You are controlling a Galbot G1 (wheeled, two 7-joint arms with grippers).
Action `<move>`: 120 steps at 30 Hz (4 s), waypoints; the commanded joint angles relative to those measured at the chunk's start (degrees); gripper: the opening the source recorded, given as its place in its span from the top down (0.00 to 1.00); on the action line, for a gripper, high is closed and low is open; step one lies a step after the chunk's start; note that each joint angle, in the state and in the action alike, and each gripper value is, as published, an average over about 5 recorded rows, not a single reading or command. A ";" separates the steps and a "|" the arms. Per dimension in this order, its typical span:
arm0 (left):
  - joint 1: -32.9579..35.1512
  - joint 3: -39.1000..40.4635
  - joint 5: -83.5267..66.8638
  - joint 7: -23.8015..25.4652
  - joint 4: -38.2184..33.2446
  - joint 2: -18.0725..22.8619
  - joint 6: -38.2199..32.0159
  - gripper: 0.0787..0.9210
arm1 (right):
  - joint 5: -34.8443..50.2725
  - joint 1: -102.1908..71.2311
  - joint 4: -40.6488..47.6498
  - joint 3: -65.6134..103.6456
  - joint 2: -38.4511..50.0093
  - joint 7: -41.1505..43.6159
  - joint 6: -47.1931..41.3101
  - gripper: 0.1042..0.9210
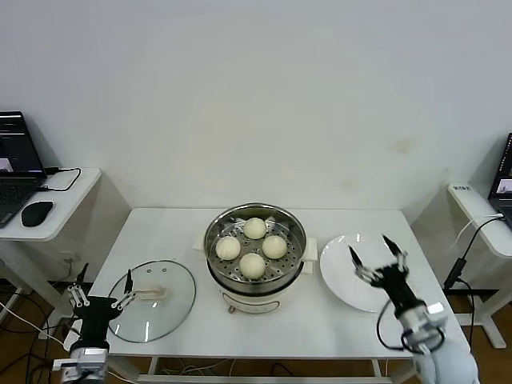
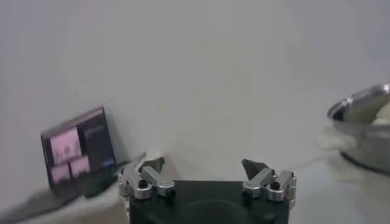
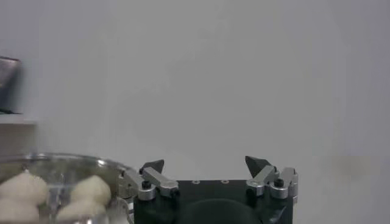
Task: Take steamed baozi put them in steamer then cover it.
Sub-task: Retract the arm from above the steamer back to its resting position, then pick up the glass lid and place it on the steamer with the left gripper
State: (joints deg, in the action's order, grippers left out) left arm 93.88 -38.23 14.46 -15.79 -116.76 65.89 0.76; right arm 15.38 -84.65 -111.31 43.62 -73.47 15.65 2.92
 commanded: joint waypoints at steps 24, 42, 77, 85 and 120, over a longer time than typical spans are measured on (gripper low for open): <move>-3.67 4.10 60.61 9.27 15.83 -3.97 -1.94 0.12 | -4.43 -12.88 -0.38 10.59 -13.52 -2.27 -1.78 0.12; -16.89 9.46 58.55 9.39 27.15 -5.49 -2.15 0.12 | -6.04 -13.98 -0.69 10.46 -14.79 -2.11 -0.73 0.12; -24.25 10.45 55.48 5.62 38.49 -2.74 -3.68 0.55 | -7.35 -14.18 0.00 9.50 -14.72 -1.56 0.24 0.12; -22.13 9.40 53.60 4.04 34.63 -2.78 -3.96 0.83 | -7.80 -14.33 -0.21 8.72 -14.57 -1.49 0.47 0.12; -27.42 21.79 34.60 16.66 -0.29 -20.77 23.97 0.93 | -16.26 -15.29 0.26 3.65 -16.01 -2.91 4.54 0.12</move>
State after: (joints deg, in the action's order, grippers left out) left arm 74.74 -28.63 52.07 -1.92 -112.65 51.02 17.88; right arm 2.81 -100.15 -111.63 48.70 -88.25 13.51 6.04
